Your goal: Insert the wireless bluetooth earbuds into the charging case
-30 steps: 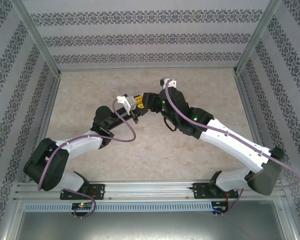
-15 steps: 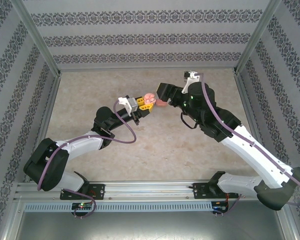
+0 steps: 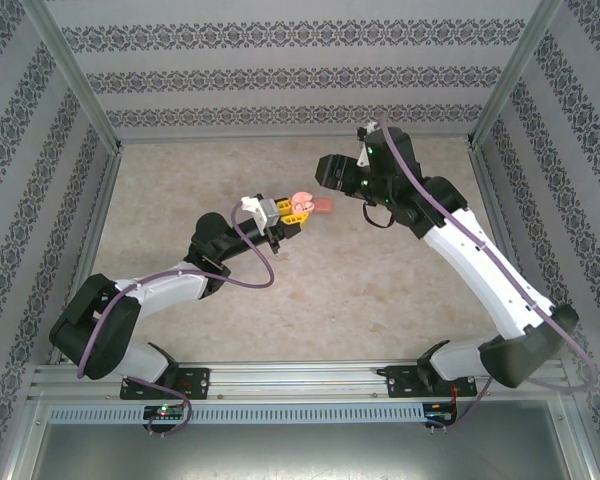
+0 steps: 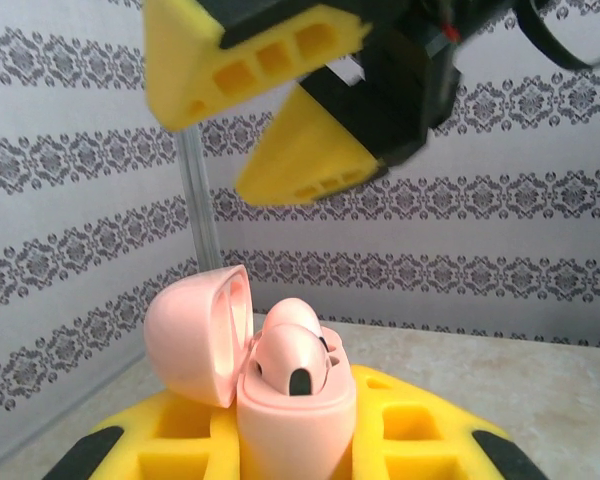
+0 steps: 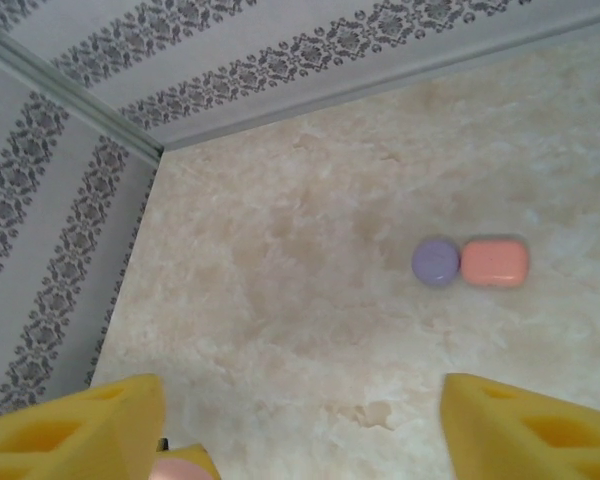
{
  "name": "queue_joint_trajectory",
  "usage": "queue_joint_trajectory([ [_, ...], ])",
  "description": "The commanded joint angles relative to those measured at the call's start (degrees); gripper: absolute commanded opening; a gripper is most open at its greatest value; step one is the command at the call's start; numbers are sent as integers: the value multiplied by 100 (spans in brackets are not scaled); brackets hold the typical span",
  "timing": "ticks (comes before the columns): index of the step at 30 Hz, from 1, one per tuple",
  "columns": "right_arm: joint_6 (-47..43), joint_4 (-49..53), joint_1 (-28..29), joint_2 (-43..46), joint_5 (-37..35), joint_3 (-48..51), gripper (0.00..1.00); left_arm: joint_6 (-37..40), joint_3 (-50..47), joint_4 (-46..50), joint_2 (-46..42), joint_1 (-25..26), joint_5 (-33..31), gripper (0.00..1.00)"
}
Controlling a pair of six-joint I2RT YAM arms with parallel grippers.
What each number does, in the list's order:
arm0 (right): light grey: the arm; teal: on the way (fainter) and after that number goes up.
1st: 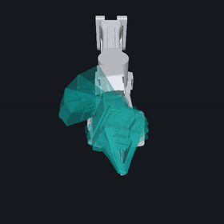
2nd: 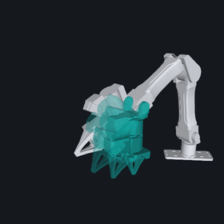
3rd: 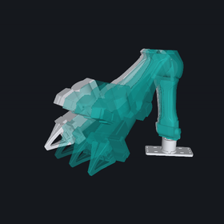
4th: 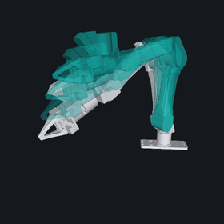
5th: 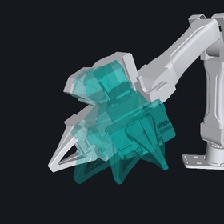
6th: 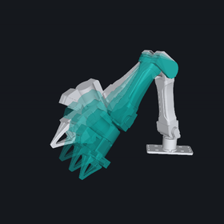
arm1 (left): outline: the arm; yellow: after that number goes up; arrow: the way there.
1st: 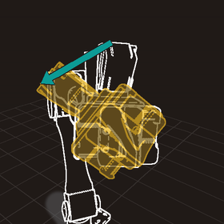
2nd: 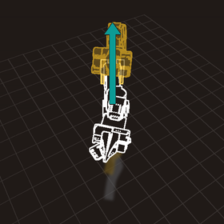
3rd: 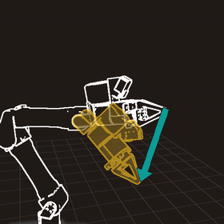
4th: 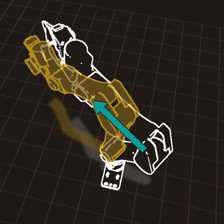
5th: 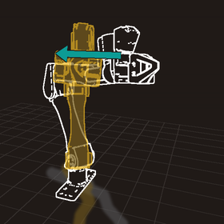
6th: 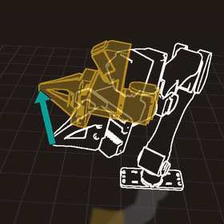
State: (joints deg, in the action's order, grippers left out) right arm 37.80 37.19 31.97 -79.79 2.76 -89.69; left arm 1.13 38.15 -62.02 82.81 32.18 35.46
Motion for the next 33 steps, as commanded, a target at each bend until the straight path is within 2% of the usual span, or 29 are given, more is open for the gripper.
queue_joint_trajectory([
  [1,-218,525,-37,-437,463,-417,52,85,-10,108,82,51,249,0],
  [4,-253,555,-34,-750,610,-594,34,91,40,146,118,54,285,0],
  [7,-267,570,-26,-1028,758,-760,26,85,103,172,172,51,328,0],
  [14,-365,741,102,-1342,977,-893,22,57,219,137,293,57,321,0],
  [20,-462,906,313,-1201,1193,-569,17,58,319,121,381,64,215,0],
  [26,-357,826,412,-388,957,208,14,68,343,151,434,51,45,0],
  [33,315,281,-255,698,135,1168,19,-465,304,221,589,39,-238,0],
])
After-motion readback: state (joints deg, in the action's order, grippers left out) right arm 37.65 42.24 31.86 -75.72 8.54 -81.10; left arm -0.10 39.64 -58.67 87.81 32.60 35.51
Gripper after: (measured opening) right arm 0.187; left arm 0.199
